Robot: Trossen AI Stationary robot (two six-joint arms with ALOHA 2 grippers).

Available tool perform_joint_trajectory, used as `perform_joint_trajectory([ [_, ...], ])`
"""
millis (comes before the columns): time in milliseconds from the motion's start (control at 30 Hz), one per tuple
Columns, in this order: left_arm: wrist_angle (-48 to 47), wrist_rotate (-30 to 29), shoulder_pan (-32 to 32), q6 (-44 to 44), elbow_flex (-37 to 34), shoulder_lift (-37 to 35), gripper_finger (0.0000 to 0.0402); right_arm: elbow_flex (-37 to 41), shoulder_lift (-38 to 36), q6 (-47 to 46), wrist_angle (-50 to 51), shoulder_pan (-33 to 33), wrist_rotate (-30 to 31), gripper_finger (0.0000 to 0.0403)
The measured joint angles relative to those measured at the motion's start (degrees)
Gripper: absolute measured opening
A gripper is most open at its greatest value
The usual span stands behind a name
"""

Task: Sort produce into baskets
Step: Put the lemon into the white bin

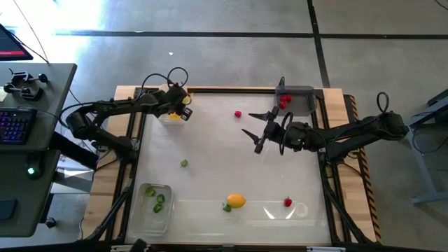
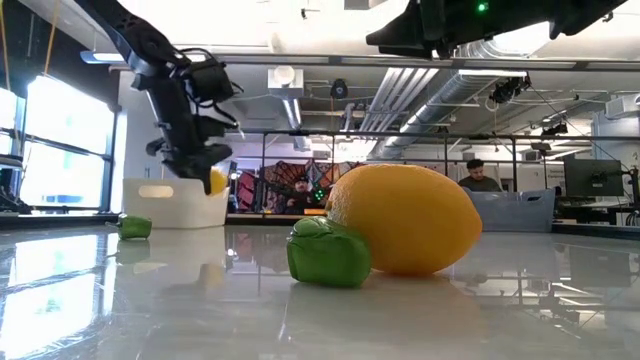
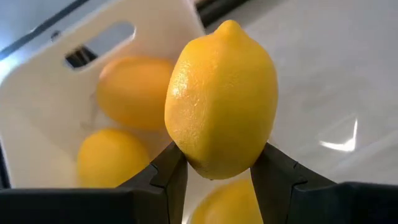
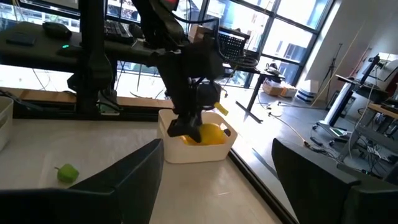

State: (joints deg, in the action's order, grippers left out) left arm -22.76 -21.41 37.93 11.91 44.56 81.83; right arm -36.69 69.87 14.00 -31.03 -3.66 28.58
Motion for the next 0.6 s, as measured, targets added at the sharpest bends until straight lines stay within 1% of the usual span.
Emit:
perform_joint_trajectory([
  [233,-3.3,-1.1,0.0,1.1,0.0,0.0,0.0127,0.0,0.0,0.0,0.4,0.0,0.0,0.0291],
  [367,-4.0,-1.2,0.0,0.0,0.0,0.0,0.0128,0.0,0.0,0.0,0.8,0.0,0.0,0.0291],
  [467,-4.3,-1.2,0.0,-1.7,0.0,0.0,0.0143,0.0,0.0,0.0,0.8,0.0,0.0,0.0291],
  [600,-4.2,-1.3,-0.1,-2.1,0.0,0.0,0.0172,0.0,0.0,0.0,0.8,0.0,0.0,0.0291],
])
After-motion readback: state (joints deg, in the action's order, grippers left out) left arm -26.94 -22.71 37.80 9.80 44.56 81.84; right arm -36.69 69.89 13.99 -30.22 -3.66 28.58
